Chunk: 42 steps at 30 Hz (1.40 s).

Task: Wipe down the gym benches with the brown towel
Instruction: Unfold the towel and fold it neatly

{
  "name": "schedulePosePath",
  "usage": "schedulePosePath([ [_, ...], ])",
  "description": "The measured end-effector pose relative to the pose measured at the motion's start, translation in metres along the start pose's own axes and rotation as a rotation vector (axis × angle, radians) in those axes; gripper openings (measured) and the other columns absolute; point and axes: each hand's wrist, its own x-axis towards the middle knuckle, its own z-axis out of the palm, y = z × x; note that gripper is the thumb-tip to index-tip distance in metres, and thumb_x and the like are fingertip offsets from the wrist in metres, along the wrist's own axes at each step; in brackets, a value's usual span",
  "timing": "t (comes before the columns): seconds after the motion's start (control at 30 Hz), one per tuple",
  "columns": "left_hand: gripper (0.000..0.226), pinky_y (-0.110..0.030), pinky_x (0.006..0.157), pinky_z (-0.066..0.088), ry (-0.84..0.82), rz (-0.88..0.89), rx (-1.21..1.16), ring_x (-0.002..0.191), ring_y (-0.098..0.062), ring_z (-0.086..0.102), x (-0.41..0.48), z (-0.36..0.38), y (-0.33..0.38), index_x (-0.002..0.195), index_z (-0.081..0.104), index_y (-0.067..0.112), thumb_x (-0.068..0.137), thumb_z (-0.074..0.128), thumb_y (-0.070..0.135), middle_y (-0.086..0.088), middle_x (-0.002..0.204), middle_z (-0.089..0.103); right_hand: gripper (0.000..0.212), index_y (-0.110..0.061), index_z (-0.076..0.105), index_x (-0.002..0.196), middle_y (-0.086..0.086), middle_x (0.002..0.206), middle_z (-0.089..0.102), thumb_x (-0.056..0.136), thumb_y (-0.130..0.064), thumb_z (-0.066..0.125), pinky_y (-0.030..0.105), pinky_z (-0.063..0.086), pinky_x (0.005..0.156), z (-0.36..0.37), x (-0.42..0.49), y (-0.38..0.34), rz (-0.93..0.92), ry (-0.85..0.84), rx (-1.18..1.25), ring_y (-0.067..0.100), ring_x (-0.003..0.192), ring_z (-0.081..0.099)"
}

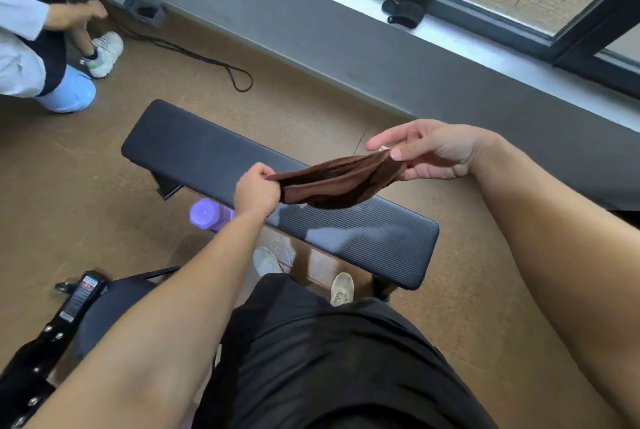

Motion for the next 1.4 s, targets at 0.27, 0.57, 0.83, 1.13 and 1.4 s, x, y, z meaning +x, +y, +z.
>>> schedulePosePath([
  [0.27, 0.020, -0.023, 0.039, 0.053, -0.137, -0.326, -0.229, 0.061, -0.023, 0.063, -0.009, -0.005, -0.001, 0.077, 0.057, 0.017, 0.081, 0.062, -0.002, -0.010, 0.088, 0.062, 0.025, 0.001, 0.064, 0.115, 0.010, 0.073, 0.068, 0.091, 0.009, 0.061, 0.023, 0.058, 0.060, -0.012, 0.016, 0.028, 0.059, 0.395, -0.410, 0.018, 0.063, 0.066],
  [0.57, 0.030, -0.017, 0.036, 0.043, -0.304, -0.259, -0.091, 0.045, -0.018, 0.054, -0.003, -0.022, -0.019, 0.070, 0.058, 0.008, 0.076, 0.041, -0.016, 0.001, 0.047, 0.052, 0.023, -0.012, 0.075, 0.098, 0.007, 0.094, 0.071, 0.091, -0.007, 0.052, 0.027, 0.044, 0.077, 0.012, 0.072, 0.046, 0.058, 0.670, -0.959, 0.025, 0.092, 0.064],
  [0.83, 0.027, -0.039, 0.077, 0.055, -0.055, 0.219, 0.799, 0.090, -0.034, 0.061, 0.054, -0.098, -0.028, 0.095, 0.067, 0.019, 0.073, 0.062, 0.004, -0.009, 0.101, 0.059, 0.021, -0.007, 0.069, 0.105, 0.017, 0.108, 0.070, 0.094, -0.007, 0.051, 0.029, 0.047, 0.082, 0.055, 0.178, -0.013, -0.095, 0.715, -1.154, 0.036, 0.105, 0.063],
  [1.13, 0.027, -0.040, 0.089, 0.054, 0.311, 0.186, 0.346, 0.099, -0.032, 0.064, 0.151, -0.164, -0.062, 0.108, 0.067, 0.014, 0.088, 0.053, 0.004, -0.010, 0.104, 0.070, 0.016, -0.020, 0.063, 0.102, 0.009, 0.112, 0.057, 0.096, -0.014, 0.049, 0.037, 0.045, 0.085, 0.072, 0.284, -0.069, -0.298, 0.777, -1.285, 0.028, 0.106, 0.053],
  [1.4, 0.031, -0.040, 0.069, 0.050, 0.070, 0.070, 0.633, 0.074, -0.039, 0.057, 0.205, -0.051, -0.180, 0.103, 0.066, 0.010, 0.079, 0.051, -0.003, -0.014, 0.081, 0.065, 0.027, -0.013, 0.064, 0.112, 0.013, 0.106, 0.061, 0.087, -0.006, 0.055, 0.041, 0.045, 0.072, 0.010, 0.394, 0.088, -0.213, 0.702, -1.601, 0.038, 0.097, 0.053],
])
